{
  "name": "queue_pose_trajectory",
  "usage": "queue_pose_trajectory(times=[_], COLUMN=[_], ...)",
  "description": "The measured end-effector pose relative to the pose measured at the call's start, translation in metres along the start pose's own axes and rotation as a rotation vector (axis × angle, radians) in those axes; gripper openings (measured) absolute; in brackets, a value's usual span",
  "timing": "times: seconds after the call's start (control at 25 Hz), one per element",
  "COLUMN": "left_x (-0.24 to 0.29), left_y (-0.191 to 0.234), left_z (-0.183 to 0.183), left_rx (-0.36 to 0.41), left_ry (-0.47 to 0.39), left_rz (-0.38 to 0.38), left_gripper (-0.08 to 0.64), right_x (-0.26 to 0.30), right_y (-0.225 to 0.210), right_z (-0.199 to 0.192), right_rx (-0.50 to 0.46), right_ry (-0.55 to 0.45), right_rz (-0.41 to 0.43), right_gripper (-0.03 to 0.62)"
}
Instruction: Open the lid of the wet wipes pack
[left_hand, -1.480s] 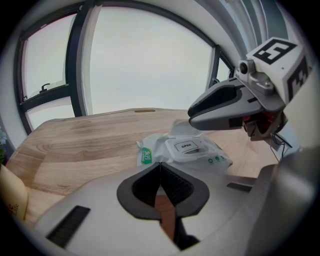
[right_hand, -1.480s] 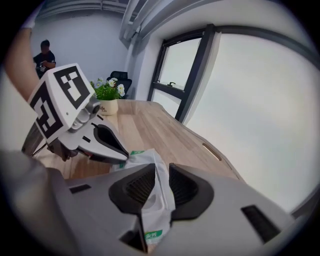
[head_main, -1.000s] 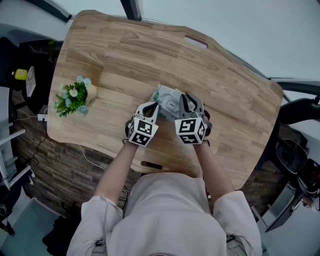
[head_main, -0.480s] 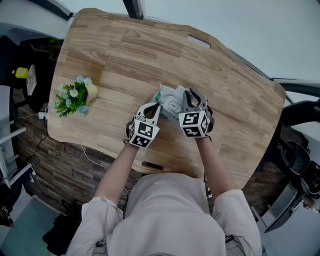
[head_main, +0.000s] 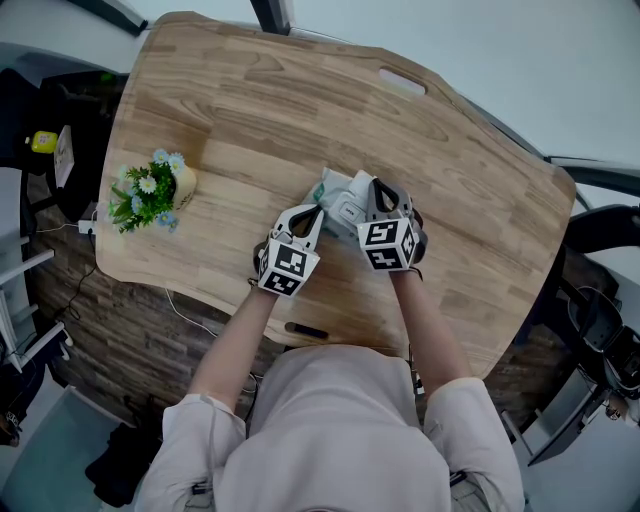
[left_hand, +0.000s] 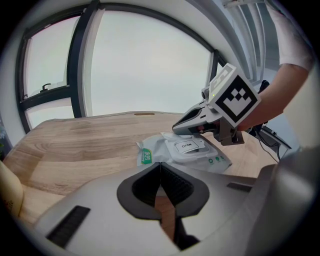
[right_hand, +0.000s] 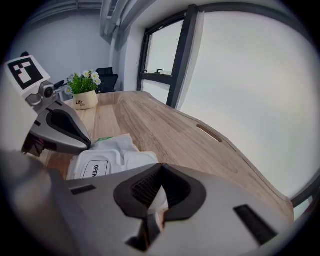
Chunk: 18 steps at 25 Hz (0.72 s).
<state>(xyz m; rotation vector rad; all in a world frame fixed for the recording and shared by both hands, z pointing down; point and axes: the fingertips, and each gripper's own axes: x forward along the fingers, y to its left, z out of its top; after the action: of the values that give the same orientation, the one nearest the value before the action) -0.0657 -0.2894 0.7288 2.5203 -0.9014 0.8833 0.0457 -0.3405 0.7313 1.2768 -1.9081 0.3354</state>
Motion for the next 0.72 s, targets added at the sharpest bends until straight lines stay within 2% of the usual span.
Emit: queue_pose_trajectory(times=[0.52, 0.72], left_x=[0.001, -0.004], left_y=[0.001, 0.001], left_z=[-0.001, 0.001], left_rx=[-0.031, -0.046], left_ry=[0.032, 0.052], left_rz=[-0.008, 0.008], left_gripper=[0.021, 0.021], right_x=[0.0, -0.014], right_y=[-0.001, -0.006], right_z=[-0.003, 0.005], right_rx=[0.041, 0.046], right_ry=[0.008, -0.026], right_rz=[-0.002, -0.022], right_gripper=[0.008, 0.008])
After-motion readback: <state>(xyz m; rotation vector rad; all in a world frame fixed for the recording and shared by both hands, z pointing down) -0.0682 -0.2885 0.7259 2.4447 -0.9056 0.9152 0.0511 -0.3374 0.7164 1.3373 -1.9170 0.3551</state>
